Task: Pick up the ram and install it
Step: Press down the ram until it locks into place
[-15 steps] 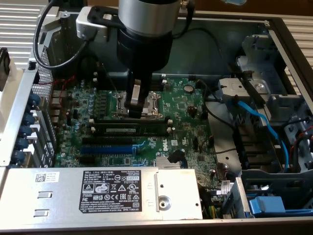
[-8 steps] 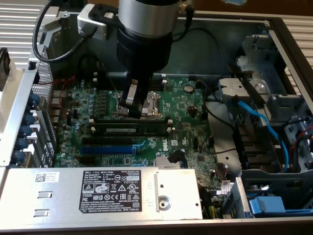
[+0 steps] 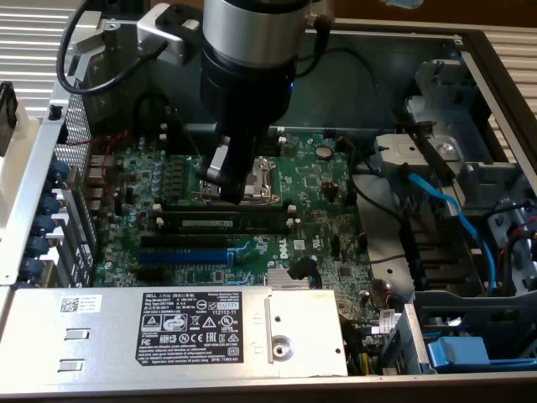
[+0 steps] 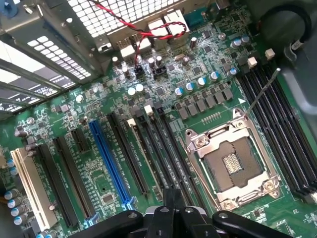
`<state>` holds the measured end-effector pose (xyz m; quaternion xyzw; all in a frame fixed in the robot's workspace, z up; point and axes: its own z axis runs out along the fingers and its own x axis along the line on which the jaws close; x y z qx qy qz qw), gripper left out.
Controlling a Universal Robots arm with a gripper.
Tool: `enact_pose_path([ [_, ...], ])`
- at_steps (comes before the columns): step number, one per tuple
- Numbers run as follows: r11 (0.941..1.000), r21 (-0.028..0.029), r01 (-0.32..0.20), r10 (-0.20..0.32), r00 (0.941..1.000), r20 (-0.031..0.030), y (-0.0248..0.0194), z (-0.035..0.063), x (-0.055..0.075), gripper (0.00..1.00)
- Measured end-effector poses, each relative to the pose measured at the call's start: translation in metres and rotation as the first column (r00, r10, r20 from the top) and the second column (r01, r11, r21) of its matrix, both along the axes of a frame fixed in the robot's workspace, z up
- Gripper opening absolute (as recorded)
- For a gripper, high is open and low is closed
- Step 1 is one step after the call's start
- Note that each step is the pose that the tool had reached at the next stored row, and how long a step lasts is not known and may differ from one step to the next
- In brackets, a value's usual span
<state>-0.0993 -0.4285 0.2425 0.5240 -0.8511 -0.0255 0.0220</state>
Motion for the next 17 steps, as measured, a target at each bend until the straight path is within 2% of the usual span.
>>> enact_pose_path([
  [4, 0.9979, 0.0001, 0.065, -0.065, 0.9979, 0.0000, 0.0000, -0.0017, 0.0000, 0.10],
  [9, 0.9908, -0.0004, 0.136, -0.136, 0.9908, 0.0000, 0.0000, -0.0041, 0.0000, 0.10],
  [13, 0.9804, -0.0004, 0.197, -0.197, 0.9804, 0.0000, 0.0000, -0.0062, 0.0000, 0.10],
  [17, 0.9673, -0.0004, 0.254, -0.254, 0.9673, 0.0000, 0.0000, -0.0081, 0.0000, 0.10],
])
